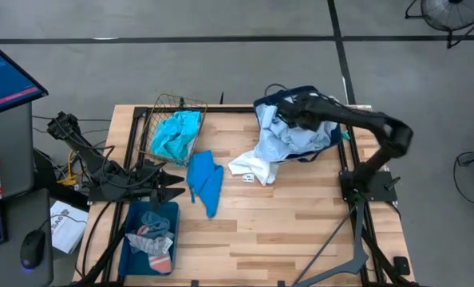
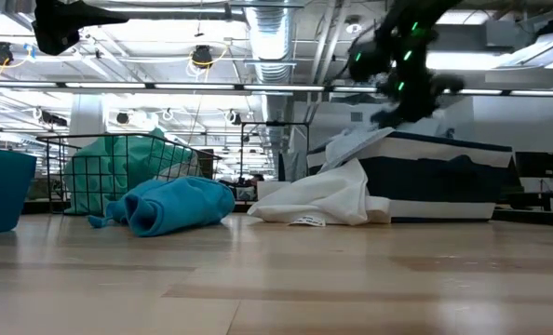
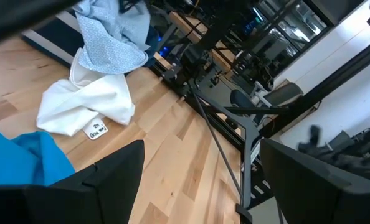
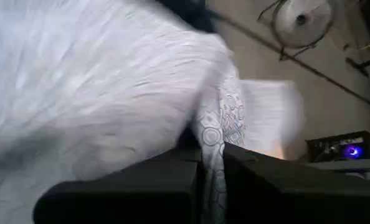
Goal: Pick & Place Cloths
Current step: Put the blue polo shirt into the blue laundry bin
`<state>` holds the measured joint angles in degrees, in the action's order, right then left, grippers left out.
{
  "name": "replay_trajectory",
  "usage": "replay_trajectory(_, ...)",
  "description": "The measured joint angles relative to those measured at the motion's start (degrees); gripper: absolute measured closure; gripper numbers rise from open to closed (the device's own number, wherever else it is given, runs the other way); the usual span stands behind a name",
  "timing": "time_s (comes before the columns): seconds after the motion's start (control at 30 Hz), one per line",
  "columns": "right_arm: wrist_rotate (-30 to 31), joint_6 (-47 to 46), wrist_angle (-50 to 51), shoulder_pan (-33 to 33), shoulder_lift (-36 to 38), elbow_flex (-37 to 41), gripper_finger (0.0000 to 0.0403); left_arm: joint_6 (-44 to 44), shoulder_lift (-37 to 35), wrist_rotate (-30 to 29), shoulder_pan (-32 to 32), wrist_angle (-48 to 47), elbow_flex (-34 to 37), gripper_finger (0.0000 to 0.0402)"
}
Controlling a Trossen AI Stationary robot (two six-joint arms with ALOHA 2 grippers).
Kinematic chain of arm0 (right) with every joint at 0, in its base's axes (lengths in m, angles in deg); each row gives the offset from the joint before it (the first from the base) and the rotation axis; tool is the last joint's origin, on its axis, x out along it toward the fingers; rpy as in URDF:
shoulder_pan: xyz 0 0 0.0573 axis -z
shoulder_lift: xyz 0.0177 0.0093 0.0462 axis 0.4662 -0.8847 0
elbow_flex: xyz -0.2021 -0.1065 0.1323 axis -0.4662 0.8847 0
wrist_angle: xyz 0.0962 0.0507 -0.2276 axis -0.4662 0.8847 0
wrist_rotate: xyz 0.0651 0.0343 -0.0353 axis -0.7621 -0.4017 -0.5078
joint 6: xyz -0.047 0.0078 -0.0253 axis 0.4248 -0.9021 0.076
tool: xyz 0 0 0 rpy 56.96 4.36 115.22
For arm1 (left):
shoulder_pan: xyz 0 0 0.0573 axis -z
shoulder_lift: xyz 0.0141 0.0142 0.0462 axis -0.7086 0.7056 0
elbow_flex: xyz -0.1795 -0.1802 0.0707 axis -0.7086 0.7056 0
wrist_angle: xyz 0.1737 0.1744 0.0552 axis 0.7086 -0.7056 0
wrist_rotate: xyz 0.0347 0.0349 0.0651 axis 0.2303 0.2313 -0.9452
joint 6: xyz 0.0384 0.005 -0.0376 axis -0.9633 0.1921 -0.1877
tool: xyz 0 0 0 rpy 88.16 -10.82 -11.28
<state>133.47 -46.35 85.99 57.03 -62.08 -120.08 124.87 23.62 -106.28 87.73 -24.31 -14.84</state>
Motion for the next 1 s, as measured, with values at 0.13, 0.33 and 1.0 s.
replay_trajectory(0.13,-11.69,10.61,-10.91,3.87,-7.19,0.0,0.0394,0.2,-0.01,-0.13,0.02,0.05,0.0,0.0101)
replay_trajectory(0.33,-32.12,20.16,-26.86,7.86,-14.12,-0.08,0.0393,0.33,0.01,-0.12,0.01,0.15,0.0,0.0101)
replay_trajectory(1.0,-34.7,28.64,-22.72,11.78,-12.13,0.37,0.0301,0.33,0.01,-4.16,0.02,0.31,0.0,0.0101)
